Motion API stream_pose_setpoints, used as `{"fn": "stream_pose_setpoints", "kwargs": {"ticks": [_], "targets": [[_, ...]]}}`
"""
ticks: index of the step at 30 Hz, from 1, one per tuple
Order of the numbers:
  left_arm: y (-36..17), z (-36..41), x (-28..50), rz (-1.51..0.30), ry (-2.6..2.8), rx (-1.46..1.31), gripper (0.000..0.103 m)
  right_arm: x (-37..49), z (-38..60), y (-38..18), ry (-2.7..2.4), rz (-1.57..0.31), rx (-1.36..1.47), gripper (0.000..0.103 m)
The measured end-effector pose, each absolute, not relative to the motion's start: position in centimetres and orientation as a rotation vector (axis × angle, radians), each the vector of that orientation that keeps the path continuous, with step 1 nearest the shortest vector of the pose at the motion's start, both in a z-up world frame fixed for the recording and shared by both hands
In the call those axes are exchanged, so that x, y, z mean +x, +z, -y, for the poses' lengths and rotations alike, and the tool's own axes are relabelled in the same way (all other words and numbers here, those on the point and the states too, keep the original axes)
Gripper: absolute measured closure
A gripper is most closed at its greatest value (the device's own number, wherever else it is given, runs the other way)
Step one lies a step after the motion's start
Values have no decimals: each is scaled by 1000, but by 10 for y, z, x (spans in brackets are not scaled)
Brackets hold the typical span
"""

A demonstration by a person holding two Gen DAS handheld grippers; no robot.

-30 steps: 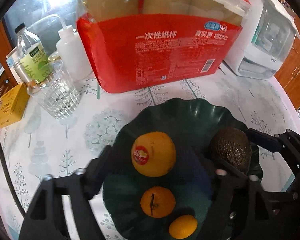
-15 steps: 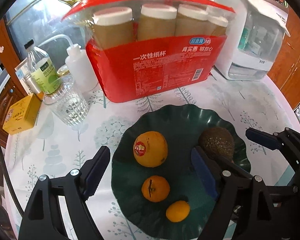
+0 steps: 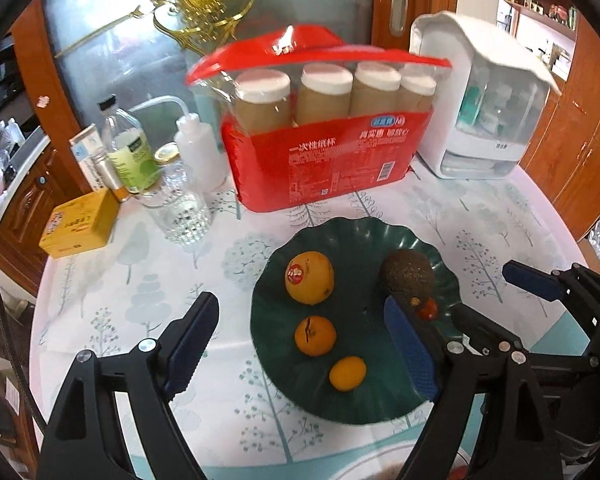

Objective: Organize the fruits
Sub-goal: 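Withdraw both open tools back toward the white fruit plate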

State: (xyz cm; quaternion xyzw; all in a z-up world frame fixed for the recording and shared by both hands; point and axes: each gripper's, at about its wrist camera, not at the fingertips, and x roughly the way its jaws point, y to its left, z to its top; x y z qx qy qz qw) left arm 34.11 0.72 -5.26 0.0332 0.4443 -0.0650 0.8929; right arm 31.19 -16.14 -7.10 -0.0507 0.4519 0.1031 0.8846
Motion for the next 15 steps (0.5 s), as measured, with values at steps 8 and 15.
{"fn": "stream_pose_setpoints", "kwargs": {"ticks": [8,15], "targets": [[-17,-13,293,-885,-128,40,19,271,175,-43,221,-917,-89,40],[-3,-18,241,-876,-122,22,19,224,191,-30,245,-914,-55,40]]}}
